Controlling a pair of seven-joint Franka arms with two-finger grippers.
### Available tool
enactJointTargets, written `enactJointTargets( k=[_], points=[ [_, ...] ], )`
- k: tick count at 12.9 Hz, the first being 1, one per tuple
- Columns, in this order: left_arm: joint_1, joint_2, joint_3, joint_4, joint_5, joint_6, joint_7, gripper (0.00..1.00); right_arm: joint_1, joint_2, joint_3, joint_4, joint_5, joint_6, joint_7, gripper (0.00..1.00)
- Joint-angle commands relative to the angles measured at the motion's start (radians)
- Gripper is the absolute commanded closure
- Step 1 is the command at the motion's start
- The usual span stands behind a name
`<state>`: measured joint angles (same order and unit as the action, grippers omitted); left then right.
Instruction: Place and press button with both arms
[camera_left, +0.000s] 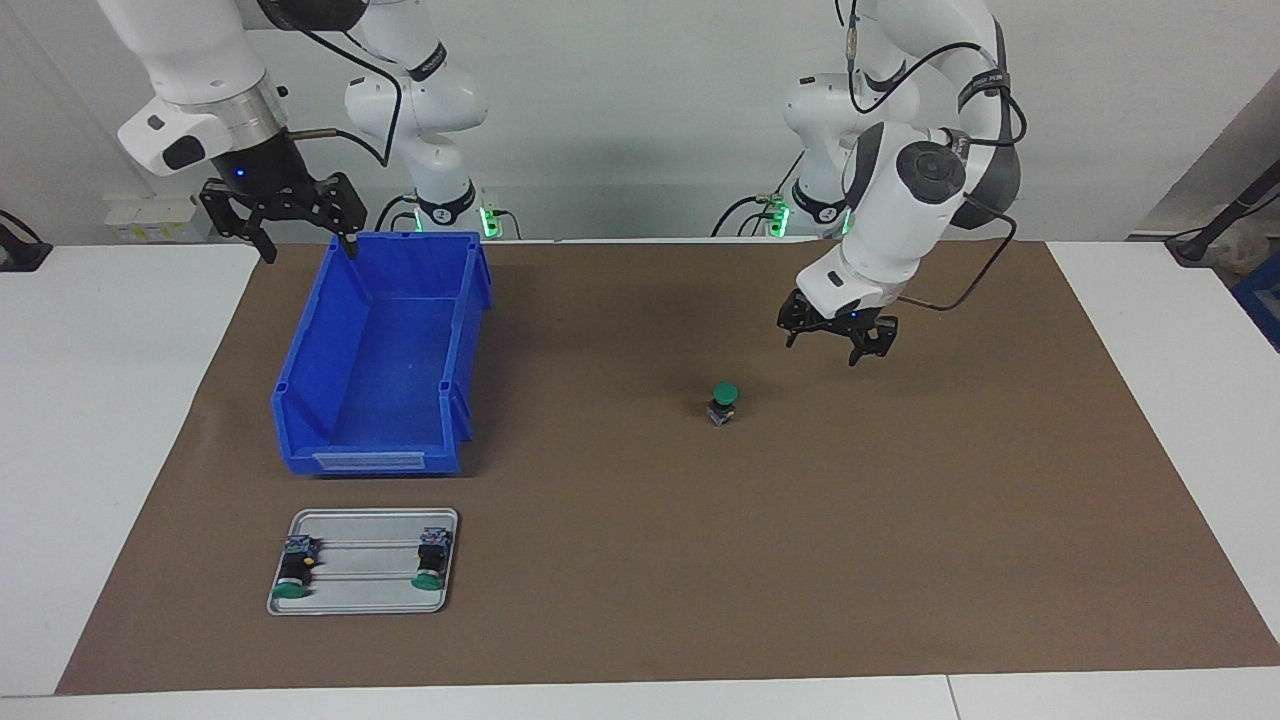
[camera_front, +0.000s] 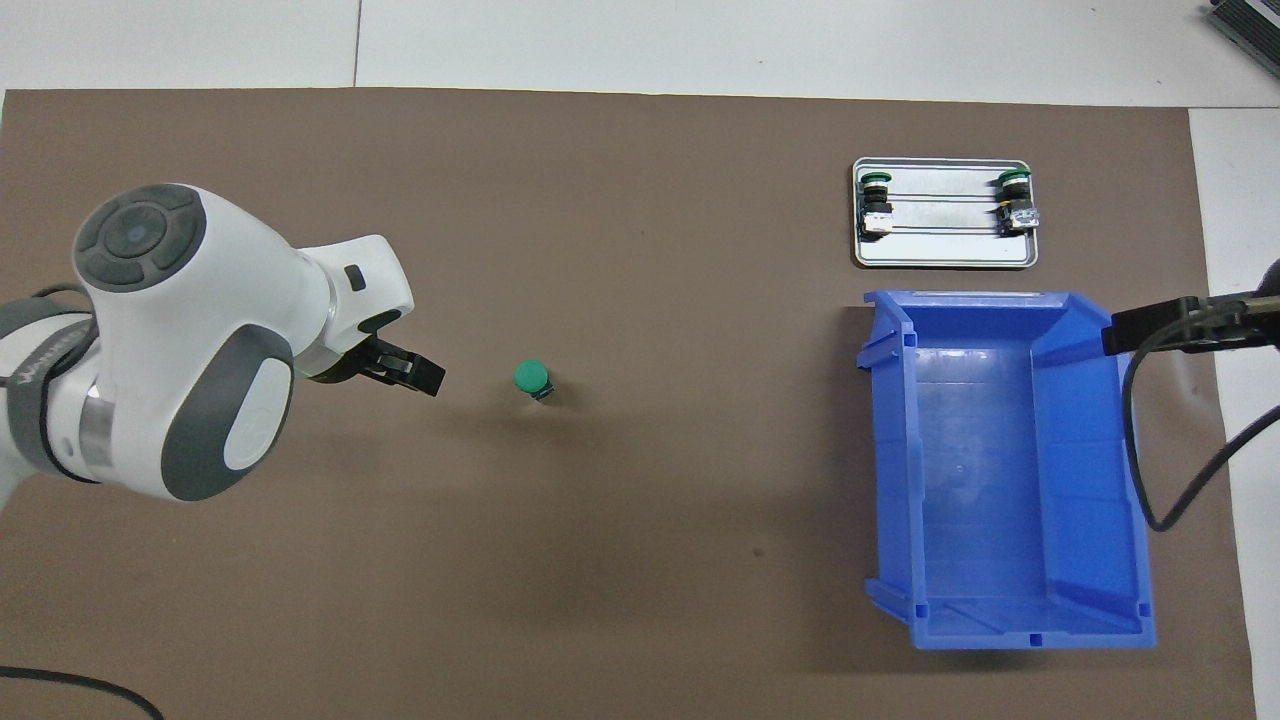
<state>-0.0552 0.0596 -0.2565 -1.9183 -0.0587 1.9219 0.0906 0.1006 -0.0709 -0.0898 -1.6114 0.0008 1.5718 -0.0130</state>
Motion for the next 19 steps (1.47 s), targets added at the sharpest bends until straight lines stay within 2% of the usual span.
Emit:
enactJointTargets(
  k=[1, 10, 12, 14, 17, 19],
  points=[
    [0.055, -0.046, -0.001, -0.007, 0.016, -0.034, -0.006, 0.00, -0.002, -0.017, 0.002, -0.013, -0.002, -0.006, 0.011, 0.00],
    [0.118, -0.049, 0.002, 0.045, 0.016, 0.002, -0.006, 0.00, -0.002, -0.017, 0.002, -0.013, -0.001, -0.006, 0.011, 0.00],
    [0.118, -0.040, 0.002, 0.090, 0.019, -0.013, -0.002, 0.00, -0.002, -0.017, 0.002, -0.013, -0.001, -0.006, 0.011, 0.00],
    [0.112, -0.027, 0.006, 0.149, 0.083, -0.044, 0.003, 0.00, -0.001, -0.017, 0.002, -0.013, -0.001, -0.006, 0.011, 0.00],
    [0.026, -0.017, 0.150, 0.273, 0.080, -0.127, 0.018, 0.00, -0.002, -0.017, 0.002, -0.013, -0.001, -0.006, 0.011, 0.00],
    [-0.012, -0.006, 0.201, 0.361, 0.074, -0.191, 0.026, 0.00, -0.001, -0.017, 0.002, -0.013, -0.001, -0.012, 0.011, 0.00]
  ],
)
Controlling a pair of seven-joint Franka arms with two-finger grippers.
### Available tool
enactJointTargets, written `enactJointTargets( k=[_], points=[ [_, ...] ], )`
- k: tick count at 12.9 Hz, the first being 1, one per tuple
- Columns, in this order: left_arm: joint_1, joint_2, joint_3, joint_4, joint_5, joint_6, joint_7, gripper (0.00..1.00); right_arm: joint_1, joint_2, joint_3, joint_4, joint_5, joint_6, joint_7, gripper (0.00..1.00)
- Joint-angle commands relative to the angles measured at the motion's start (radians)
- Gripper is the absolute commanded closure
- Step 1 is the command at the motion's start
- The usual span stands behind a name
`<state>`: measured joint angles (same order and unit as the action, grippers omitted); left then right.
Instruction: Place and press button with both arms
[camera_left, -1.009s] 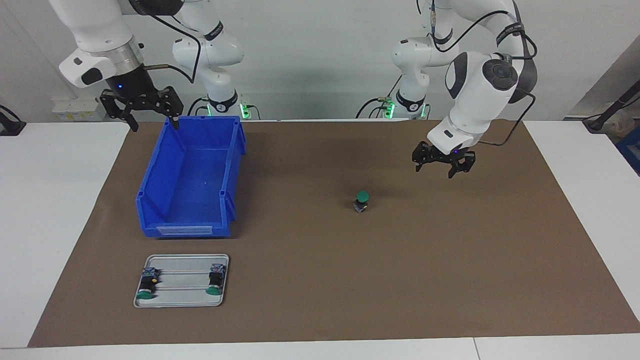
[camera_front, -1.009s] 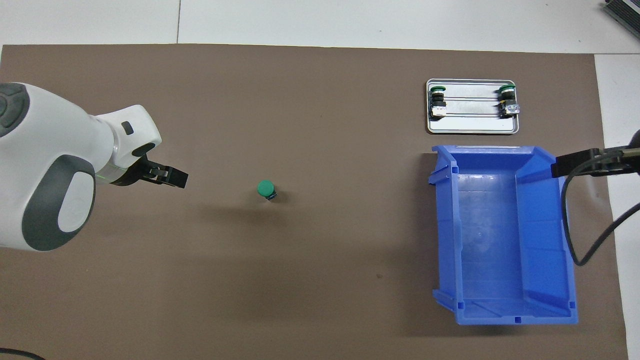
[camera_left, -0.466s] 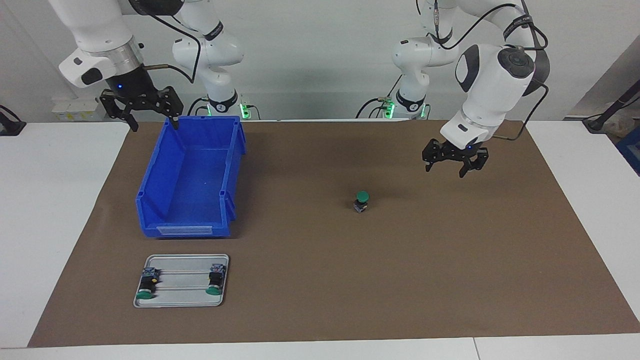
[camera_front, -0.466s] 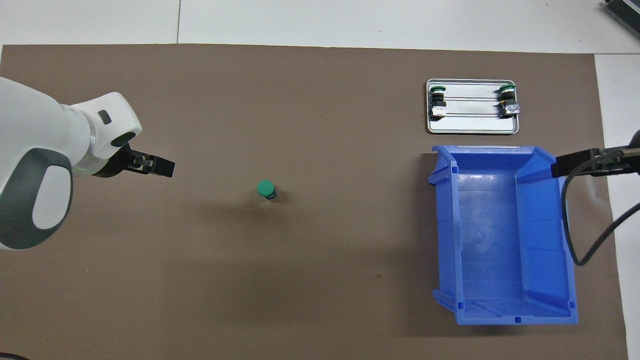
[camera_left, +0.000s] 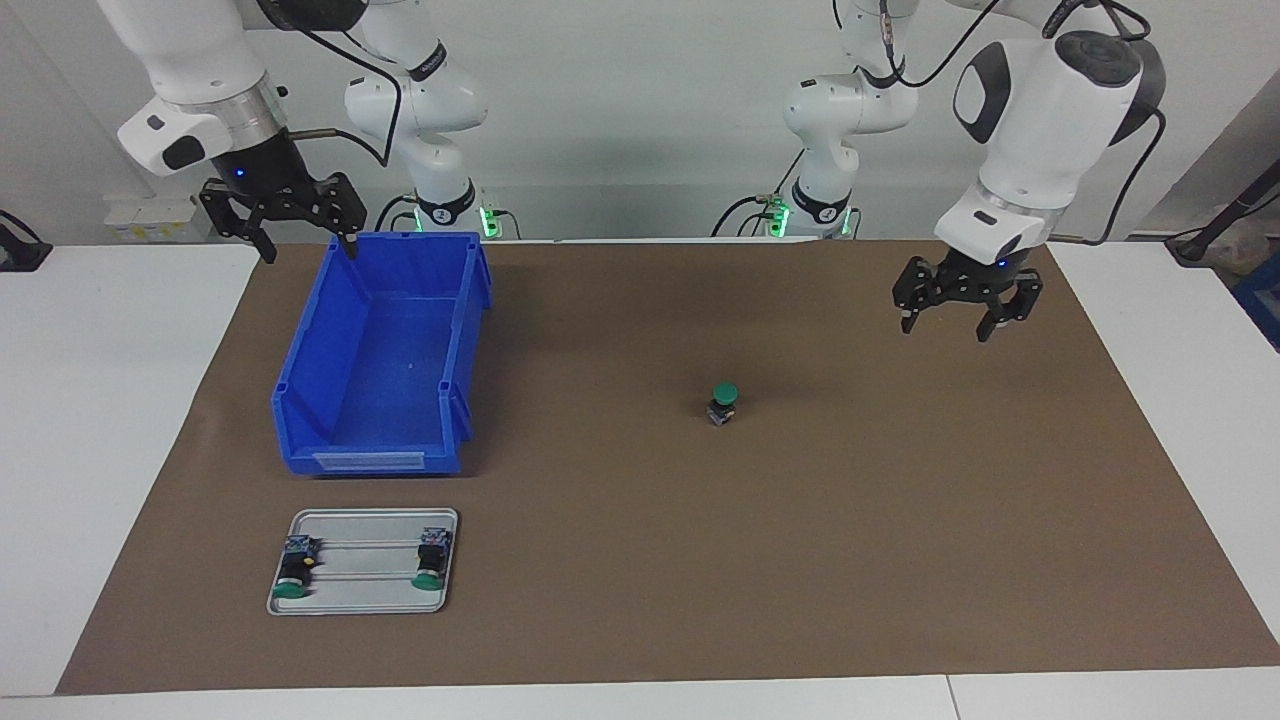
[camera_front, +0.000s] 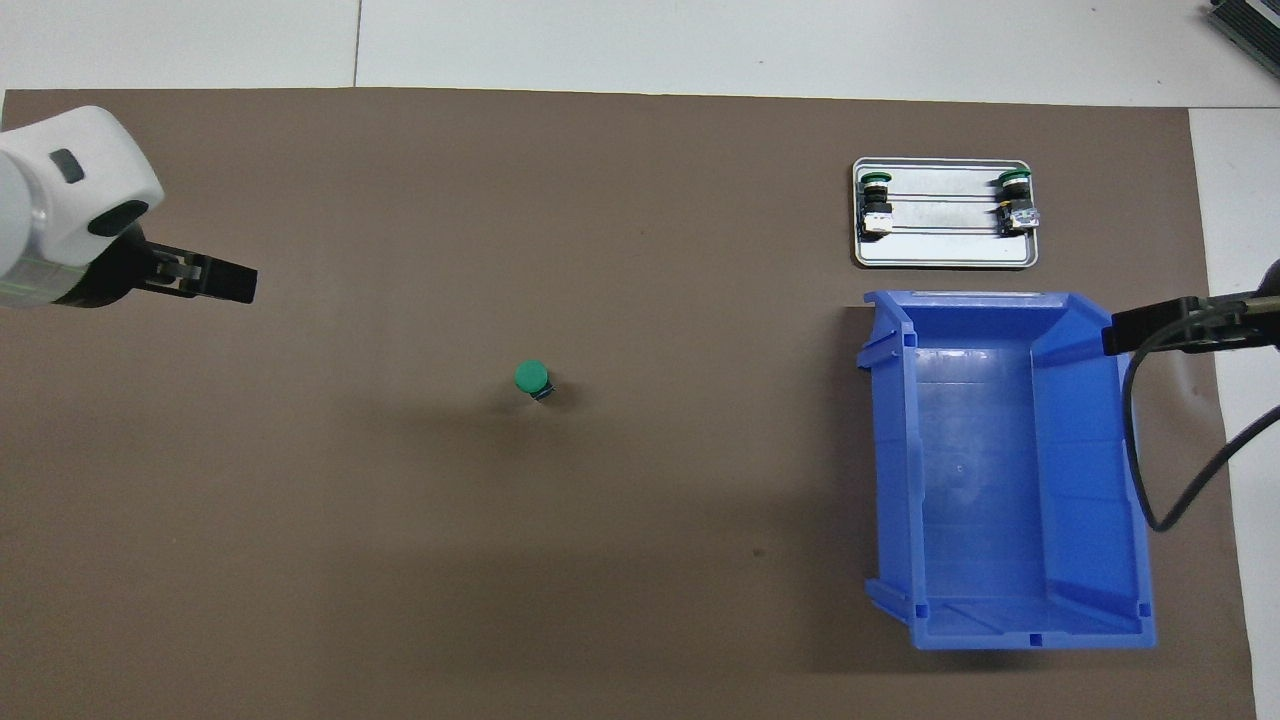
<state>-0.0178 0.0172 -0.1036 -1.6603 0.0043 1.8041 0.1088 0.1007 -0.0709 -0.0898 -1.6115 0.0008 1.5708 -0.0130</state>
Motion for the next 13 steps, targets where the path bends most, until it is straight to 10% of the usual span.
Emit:
enactJointTargets(
  k=[1, 5, 11, 13],
  points=[
    [-0.051, 0.052, 0.050, 0.158, 0.008, -0.133, 0.008, 0.00, -0.006, -0.017, 0.002, -0.013, -0.001, -0.011, 0.011, 0.00],
    [-0.063, 0.052, 0.079, 0.211, 0.005, -0.200, 0.020, 0.00, -0.006, -0.033, 0.001, -0.011, -0.001, -0.018, 0.011, 0.00],
    [-0.129, -0.071, 0.165, 0.027, 0.003, -0.183, 0.002, 0.00, -0.013, -0.046, -0.007, -0.013, -0.001, -0.020, 0.016, 0.00],
    [-0.131, -0.088, 0.165, -0.009, 0.005, -0.180, 0.000, 0.00, -0.033, -0.055, -0.007, -0.030, 0.001, -0.018, 0.015, 0.32]
  ],
)
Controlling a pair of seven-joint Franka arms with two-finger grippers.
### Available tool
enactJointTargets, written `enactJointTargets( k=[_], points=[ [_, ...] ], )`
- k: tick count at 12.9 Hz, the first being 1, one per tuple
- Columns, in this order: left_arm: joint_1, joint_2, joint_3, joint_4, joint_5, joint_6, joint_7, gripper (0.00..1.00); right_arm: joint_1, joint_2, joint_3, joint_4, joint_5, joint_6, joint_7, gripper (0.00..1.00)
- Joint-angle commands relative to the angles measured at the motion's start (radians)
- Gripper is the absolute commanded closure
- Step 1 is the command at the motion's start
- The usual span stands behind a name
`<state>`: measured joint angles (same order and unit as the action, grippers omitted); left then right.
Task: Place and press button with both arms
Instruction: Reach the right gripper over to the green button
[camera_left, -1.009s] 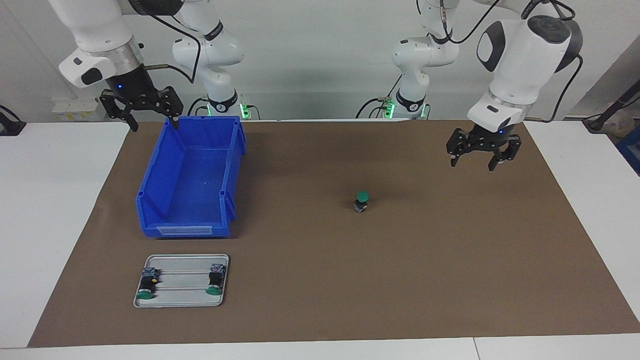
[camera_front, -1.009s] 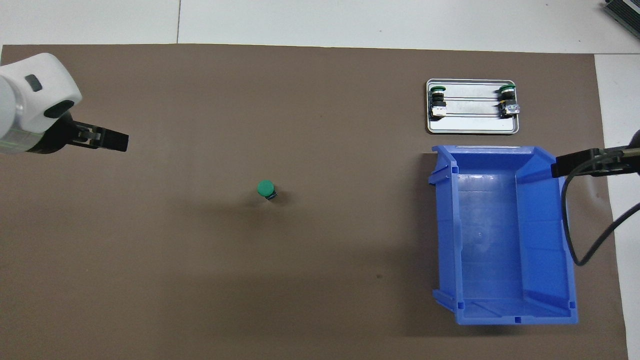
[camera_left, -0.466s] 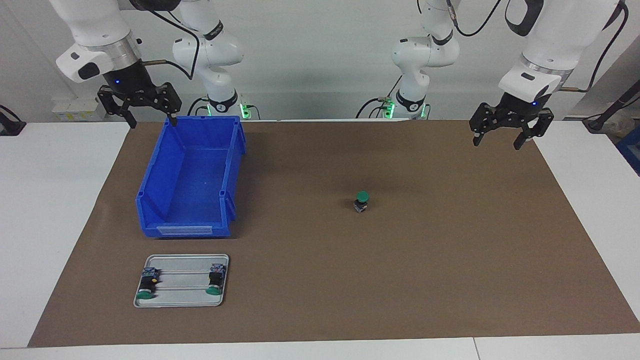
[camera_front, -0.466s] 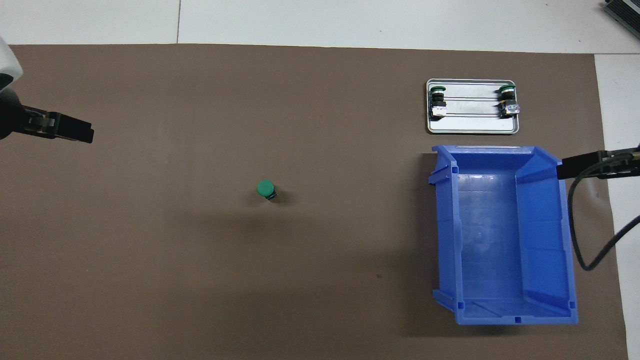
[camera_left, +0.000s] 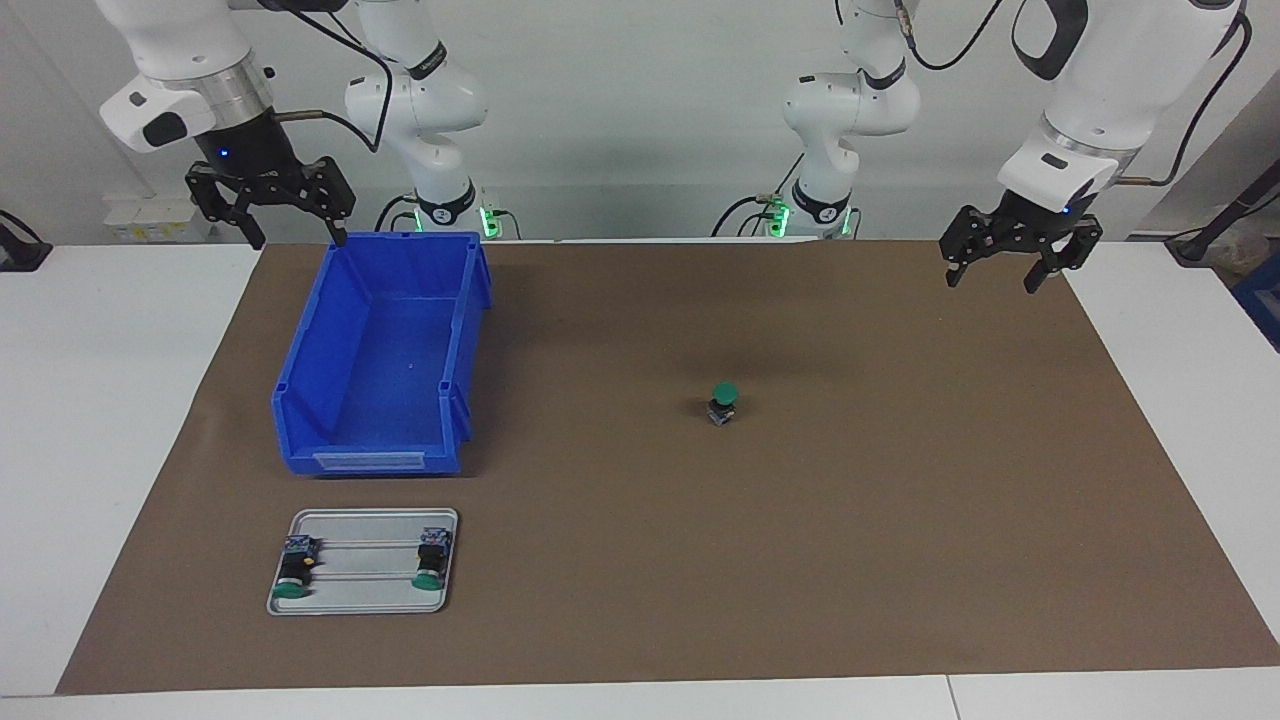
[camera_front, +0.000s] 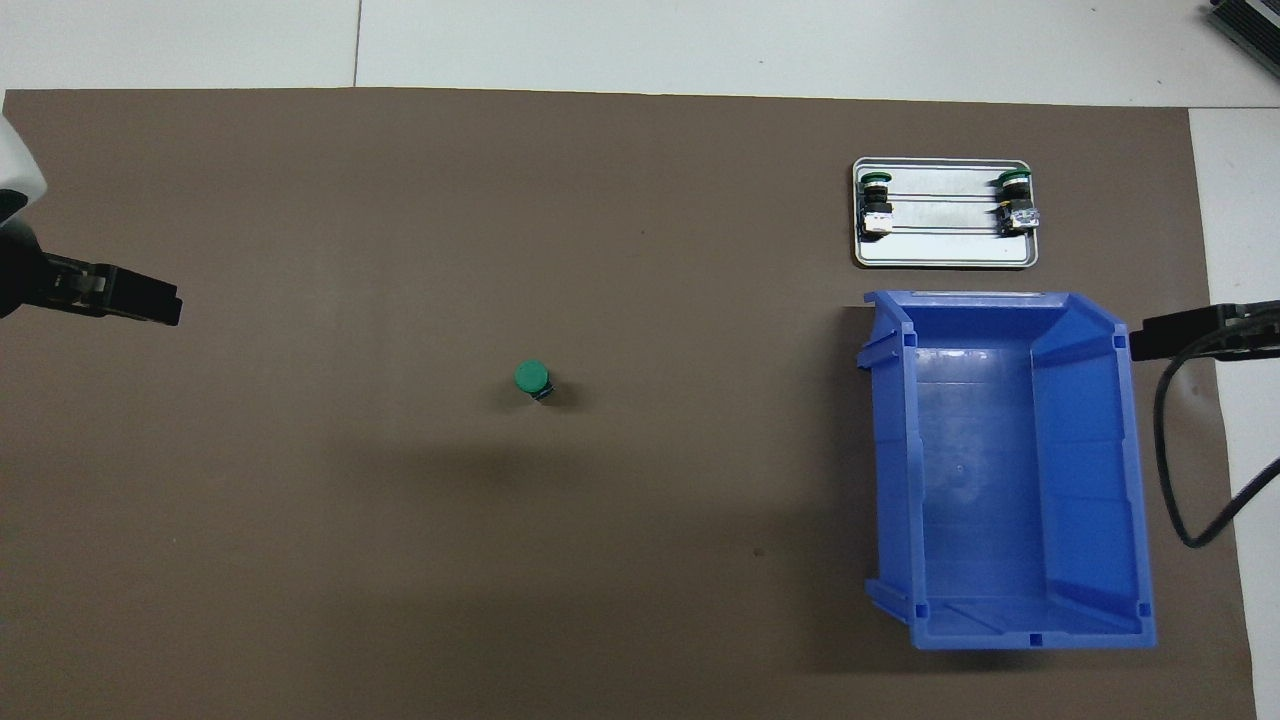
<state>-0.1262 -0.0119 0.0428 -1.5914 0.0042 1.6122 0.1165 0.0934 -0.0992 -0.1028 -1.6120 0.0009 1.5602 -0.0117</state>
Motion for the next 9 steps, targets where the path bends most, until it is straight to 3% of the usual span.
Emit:
enactJointTargets(
  k=[1, 2, 6, 9],
  points=[
    [-0.020, -0.059, 0.016, -0.074, 0.005, 0.020, -0.008, 0.00, -0.026, -0.021, 0.006, -0.034, 0.002, -0.008, 0.013, 0.19],
    [-0.010, -0.056, 0.011, -0.070, 0.005, 0.023, -0.006, 0.00, -0.027, -0.014, 0.008, -0.037, 0.034, -0.005, 0.016, 0.03],
    [0.053, -0.046, -0.061, -0.051, 0.005, -0.003, -0.008, 0.00, -0.041, 0.018, 0.055, -0.035, 0.061, 0.009, 0.094, 0.03],
    [0.056, -0.056, -0.060, -0.065, 0.007, -0.003, 0.000, 0.00, -0.043, 0.050, 0.202, -0.034, 0.039, 0.060, 0.256, 0.03]
  ],
)
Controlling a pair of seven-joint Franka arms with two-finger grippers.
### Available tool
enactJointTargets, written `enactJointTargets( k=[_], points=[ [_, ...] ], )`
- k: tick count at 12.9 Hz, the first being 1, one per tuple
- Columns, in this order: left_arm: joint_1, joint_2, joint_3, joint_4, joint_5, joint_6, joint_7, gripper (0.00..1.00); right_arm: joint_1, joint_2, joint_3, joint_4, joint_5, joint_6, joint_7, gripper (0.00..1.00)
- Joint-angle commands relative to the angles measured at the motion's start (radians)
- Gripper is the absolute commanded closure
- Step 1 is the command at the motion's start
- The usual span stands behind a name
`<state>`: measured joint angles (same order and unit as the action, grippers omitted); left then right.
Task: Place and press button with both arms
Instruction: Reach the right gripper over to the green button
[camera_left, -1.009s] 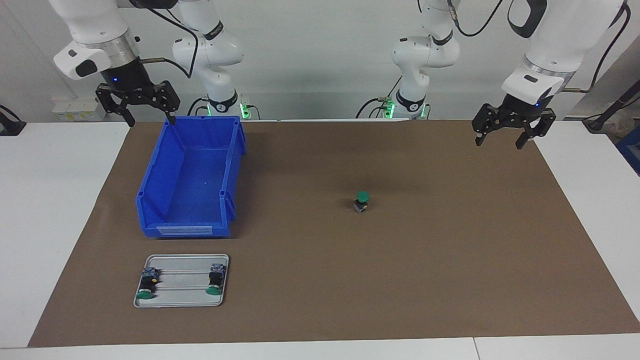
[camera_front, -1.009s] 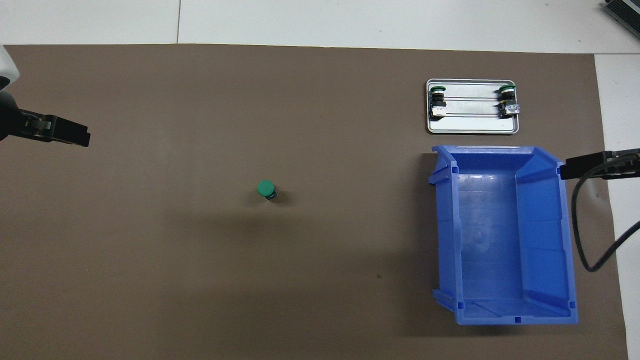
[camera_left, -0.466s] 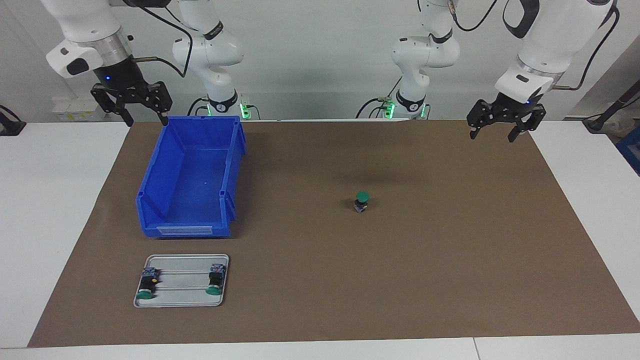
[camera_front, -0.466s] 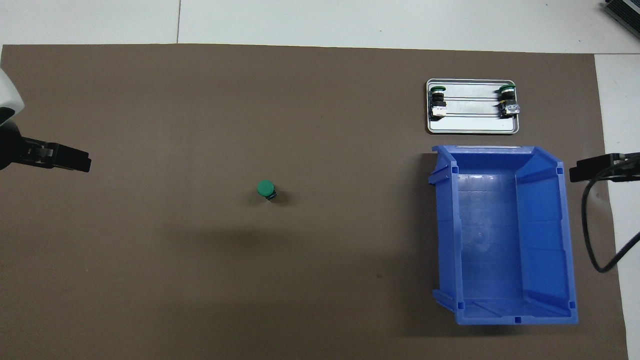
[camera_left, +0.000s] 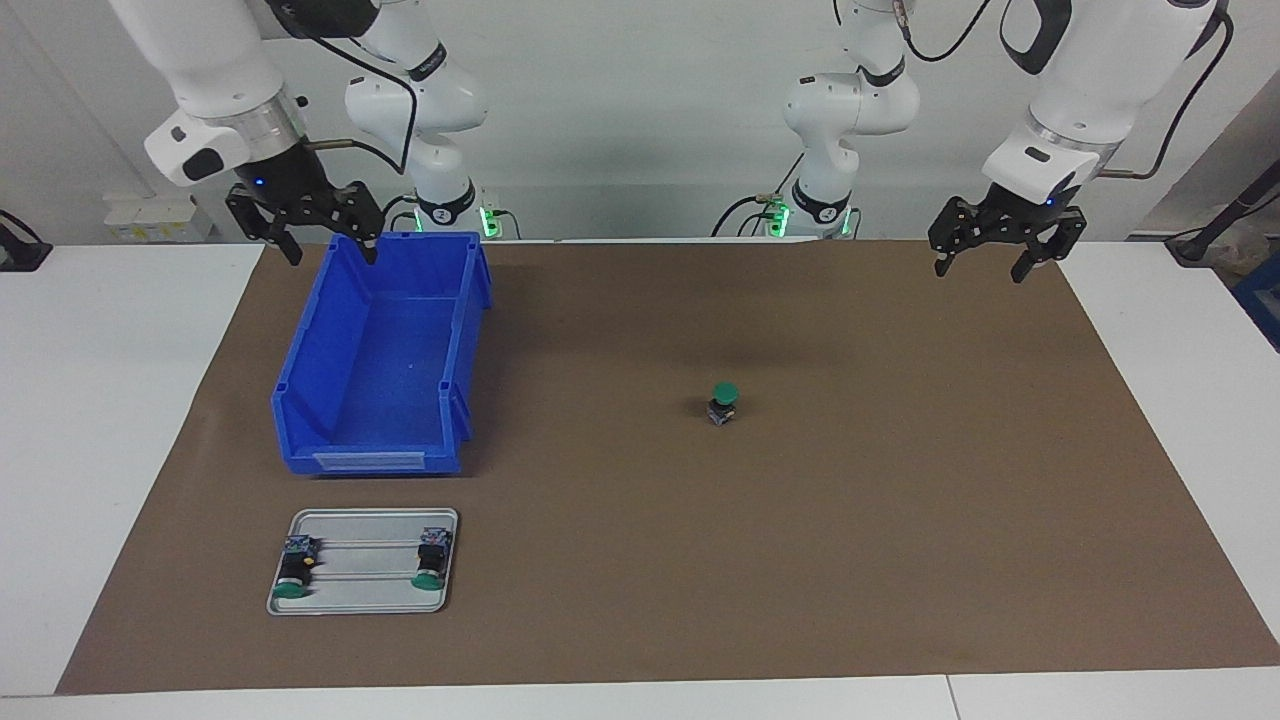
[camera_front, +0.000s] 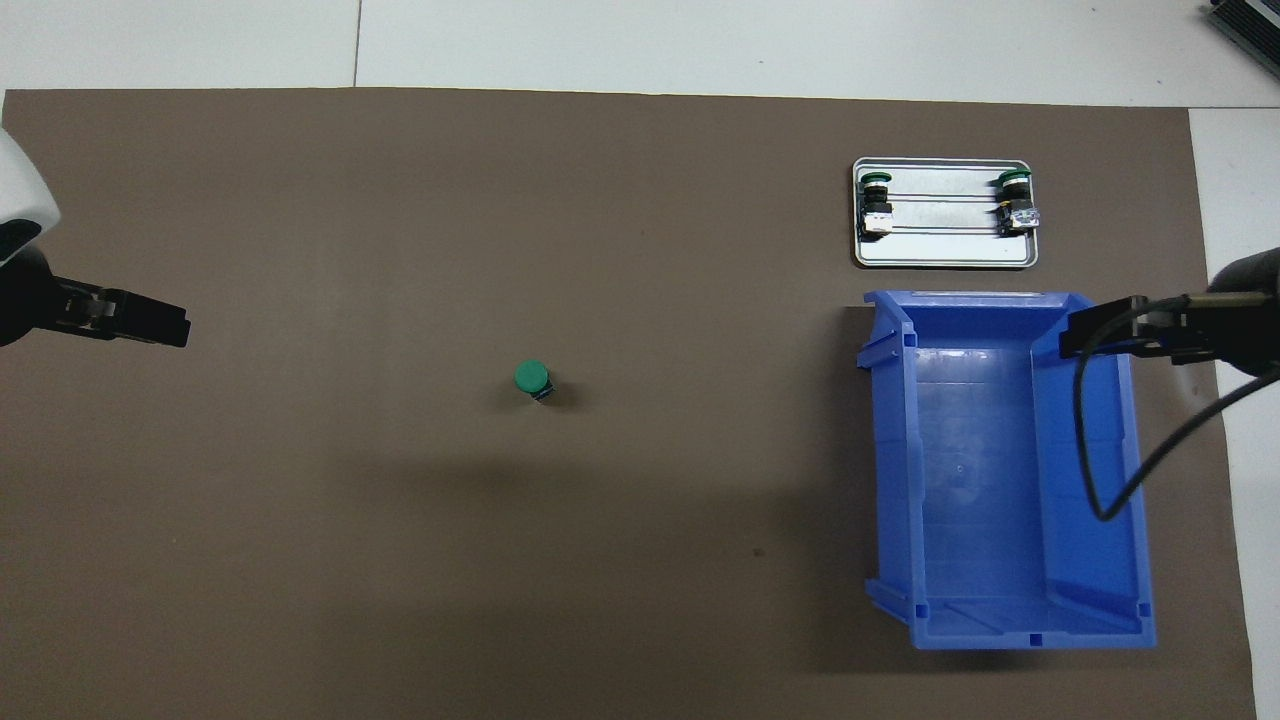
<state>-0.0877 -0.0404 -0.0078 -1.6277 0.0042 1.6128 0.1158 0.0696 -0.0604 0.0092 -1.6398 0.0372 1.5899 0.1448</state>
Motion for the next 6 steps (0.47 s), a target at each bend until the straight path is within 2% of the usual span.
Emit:
enactJointTargets(
  k=[1, 2, 4, 5, 6],
  points=[
    [0.022, -0.027, -0.006, -0.030, 0.007, -0.002, -0.001, 0.00, -0.019, 0.020, 0.150, 0.003, -0.003, 0.033, 0.193, 0.03],
    [0.026, -0.027, -0.006, -0.029, 0.007, -0.004, 0.001, 0.00, -0.019, 0.033, 0.226, 0.012, -0.023, 0.036, 0.281, 0.03],
    [0.028, -0.027, -0.006, -0.031, 0.007, -0.002, 0.001, 0.00, -0.019, 0.146, 0.357, 0.110, -0.114, 0.038, 0.410, 0.03],
    [0.028, -0.027, -0.006, -0.031, 0.007, -0.004, 0.001, 0.00, -0.010, 0.215, 0.401, 0.170, -0.120, 0.044, 0.479, 0.03],
    [0.028, -0.027, -0.006, -0.029, 0.007, -0.004, 0.001, 0.00, 0.008, 0.270, 0.412, 0.217, -0.131, 0.074, 0.545, 0.04]
  ],
)
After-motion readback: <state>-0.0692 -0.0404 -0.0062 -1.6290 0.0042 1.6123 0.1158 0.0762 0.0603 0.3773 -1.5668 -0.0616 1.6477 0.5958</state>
